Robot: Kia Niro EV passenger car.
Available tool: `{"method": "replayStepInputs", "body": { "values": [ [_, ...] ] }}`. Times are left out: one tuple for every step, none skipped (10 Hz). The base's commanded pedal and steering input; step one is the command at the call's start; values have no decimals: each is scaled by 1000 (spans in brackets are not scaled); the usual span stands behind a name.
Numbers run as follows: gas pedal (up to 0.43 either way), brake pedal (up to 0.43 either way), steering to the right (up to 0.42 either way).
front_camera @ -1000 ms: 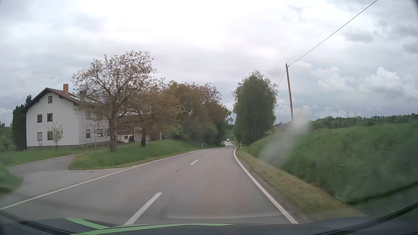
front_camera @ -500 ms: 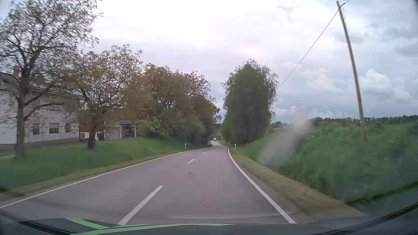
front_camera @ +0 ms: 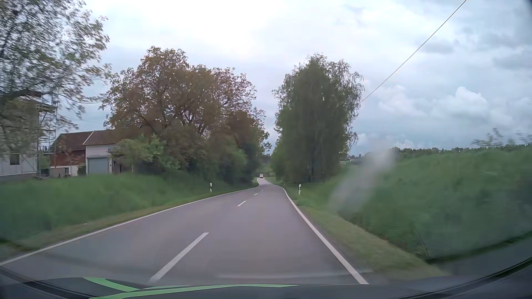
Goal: Follow the waypoints while adhering to traffic rules and regulations
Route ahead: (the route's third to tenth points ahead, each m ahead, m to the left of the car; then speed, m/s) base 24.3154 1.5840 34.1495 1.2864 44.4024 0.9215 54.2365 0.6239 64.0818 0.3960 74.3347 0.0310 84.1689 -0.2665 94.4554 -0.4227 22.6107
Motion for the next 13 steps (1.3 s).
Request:
{"method": "replayStepInputs", "body": {
  "values": [
    [110, 0, 10],
    [110, 0, 9],
    [110, 0, 8],
    [110, 0, 8],
    [110, 0, 8],
    [110, 0, 8],
    [110, 0, 8],
    [110, 0, 8],
    [110, 0, 8],
    [110, 0, 7],
    [110, 0, 6],
    [110, 0, 5],
    [110, 0, 3]
  ]
}}
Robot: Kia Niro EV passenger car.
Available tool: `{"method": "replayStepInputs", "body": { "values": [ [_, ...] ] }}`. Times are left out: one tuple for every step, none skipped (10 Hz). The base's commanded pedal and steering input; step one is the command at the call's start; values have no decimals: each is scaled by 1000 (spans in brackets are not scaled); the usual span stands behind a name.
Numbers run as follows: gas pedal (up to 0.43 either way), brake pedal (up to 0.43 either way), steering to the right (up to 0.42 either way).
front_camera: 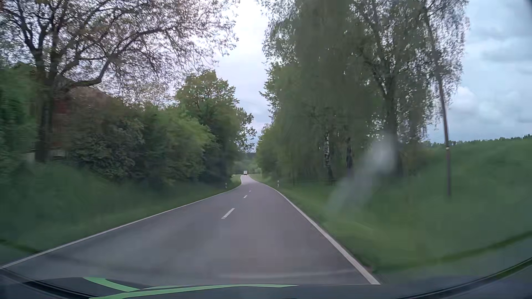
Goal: Follow the waypoints while adhering to traffic rules and regulations
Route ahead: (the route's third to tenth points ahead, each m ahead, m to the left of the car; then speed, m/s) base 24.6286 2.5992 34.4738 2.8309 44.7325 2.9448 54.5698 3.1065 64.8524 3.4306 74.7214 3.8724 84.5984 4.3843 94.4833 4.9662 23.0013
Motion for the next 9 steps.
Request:
{"method": "replayStepInputs", "body": {
  "values": [
    [110, 0, 1],
    [110, 0, 0],
    [110, 0, 0],
    [110, 0, -1],
    [110, 0, -2],
    [110, 0, -3],
    [110, 0, -4],
    [110, 0, -4],
    [110, 0, -4]
  ]
}}
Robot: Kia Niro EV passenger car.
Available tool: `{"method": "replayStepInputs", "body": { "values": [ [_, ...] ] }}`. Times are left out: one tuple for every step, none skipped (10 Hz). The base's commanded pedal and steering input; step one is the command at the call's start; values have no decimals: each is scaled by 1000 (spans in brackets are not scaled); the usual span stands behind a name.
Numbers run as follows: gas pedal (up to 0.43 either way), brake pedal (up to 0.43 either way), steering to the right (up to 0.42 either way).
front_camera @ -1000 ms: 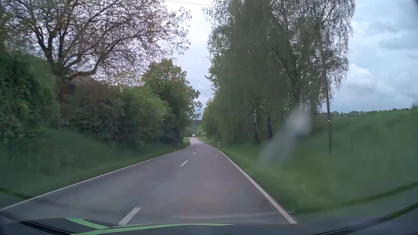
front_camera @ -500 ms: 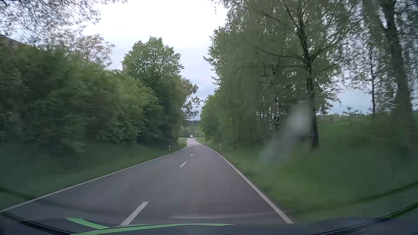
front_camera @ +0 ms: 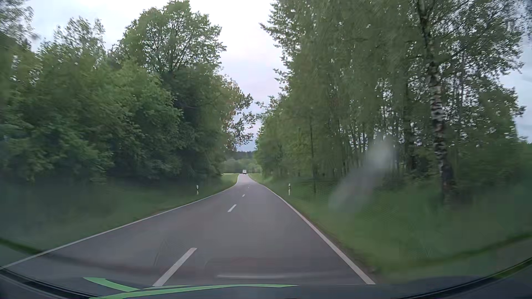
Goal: Follow the waypoints while adhering to traffic rules and regulations
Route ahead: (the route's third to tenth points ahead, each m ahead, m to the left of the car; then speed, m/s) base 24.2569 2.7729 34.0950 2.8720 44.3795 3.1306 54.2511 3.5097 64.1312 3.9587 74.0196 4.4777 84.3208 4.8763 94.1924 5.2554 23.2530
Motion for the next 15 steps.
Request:
{"method": "replayStepInputs", "body": {
  "values": [
    [87, 0, -4],
    [59, 0, -4],
    [8, 0, -4],
    [0, 0, -4],
    [0, 0, -4],
    [0, 0, -4],
    [0, 0, -4],
    [0, 0, -4],
    [0, 0, -4],
    [0, 0, -4],
    [0, 0, -5],
    [0, 0, -5],
    [0, 0, -5],
    [0, 0, -6],
    [0, 0, -6]
  ]
}}
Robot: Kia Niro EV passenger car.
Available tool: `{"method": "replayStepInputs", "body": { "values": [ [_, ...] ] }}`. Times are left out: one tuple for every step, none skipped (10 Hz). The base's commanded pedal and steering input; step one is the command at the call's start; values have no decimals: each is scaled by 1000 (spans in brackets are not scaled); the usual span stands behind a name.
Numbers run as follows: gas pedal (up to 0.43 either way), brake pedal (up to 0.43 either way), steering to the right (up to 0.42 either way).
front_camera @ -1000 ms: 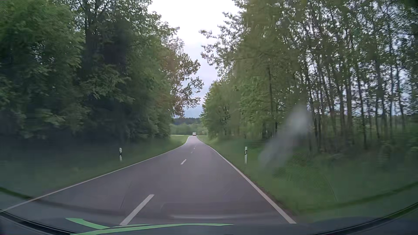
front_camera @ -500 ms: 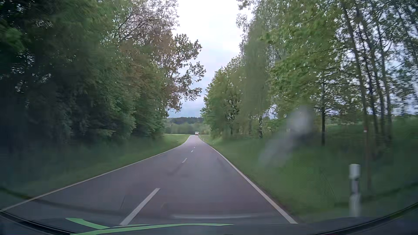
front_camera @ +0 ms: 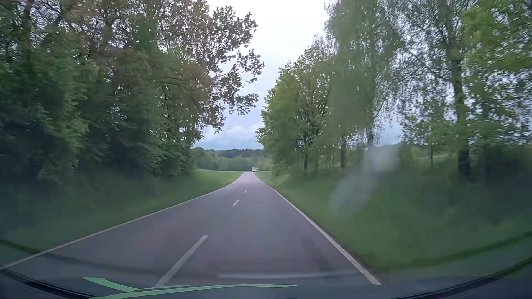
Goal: Follow the waypoints while adhering to traffic rules and regulations
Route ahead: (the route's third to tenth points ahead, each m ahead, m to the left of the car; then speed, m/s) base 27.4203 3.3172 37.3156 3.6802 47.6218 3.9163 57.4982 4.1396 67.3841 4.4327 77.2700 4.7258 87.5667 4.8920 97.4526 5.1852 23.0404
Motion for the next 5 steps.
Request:
{"method": "replayStepInputs", "body": {
  "values": [
    [0, 0, -6],
    [0, 0, -6],
    [8, 0, -6],
    [20, 0, -6],
    [20, 0, -6]
  ]
}}
